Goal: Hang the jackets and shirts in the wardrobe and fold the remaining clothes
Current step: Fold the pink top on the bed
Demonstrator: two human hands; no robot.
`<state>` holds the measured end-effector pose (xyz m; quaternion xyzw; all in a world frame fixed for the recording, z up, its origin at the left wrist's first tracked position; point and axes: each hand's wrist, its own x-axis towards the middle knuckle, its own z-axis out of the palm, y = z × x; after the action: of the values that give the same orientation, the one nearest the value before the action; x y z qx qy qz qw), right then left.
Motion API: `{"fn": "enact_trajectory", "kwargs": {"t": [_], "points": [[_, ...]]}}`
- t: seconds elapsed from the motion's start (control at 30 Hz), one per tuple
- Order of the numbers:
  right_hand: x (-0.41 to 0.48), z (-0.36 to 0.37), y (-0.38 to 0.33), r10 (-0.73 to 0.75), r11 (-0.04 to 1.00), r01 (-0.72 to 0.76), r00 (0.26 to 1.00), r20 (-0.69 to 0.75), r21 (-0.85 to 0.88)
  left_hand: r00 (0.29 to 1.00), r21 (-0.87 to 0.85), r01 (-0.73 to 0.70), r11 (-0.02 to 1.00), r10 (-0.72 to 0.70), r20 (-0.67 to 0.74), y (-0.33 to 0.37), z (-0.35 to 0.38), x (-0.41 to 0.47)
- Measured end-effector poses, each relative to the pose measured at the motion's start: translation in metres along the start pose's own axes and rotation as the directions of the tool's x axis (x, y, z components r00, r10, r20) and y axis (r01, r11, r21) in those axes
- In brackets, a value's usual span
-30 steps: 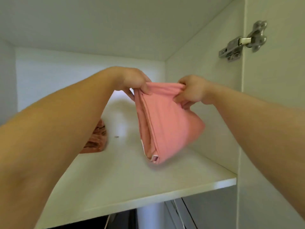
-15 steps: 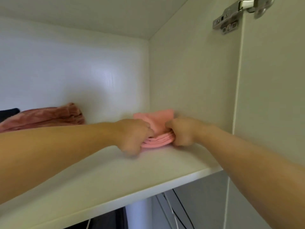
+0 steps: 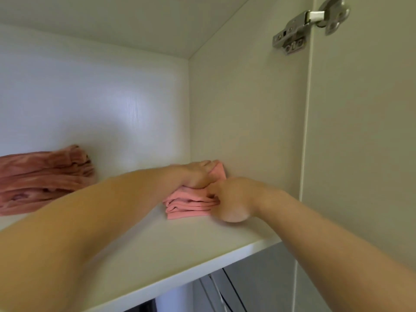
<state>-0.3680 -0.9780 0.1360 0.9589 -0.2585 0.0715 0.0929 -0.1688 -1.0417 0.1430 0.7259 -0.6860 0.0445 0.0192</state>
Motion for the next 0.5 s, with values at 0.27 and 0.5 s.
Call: {"fn": "enact_trajectory", "kwargs": {"t": [0.27,0.5], "points": [[0.004,0.008,0.001,0.064,0.998,-0.065,0.995,-0.072,-0.013,0.97,-0.063,0.227,0.972,-0.22,0.102,-0.003,0.007,0.028],[0.007,0.011,0.0,0.147,0.989,-0.144,0.984,-0.099,0.035,0.942,0.061,0.072,0.996,-0.048,-0.334,0.007,0.009,0.004]]}}
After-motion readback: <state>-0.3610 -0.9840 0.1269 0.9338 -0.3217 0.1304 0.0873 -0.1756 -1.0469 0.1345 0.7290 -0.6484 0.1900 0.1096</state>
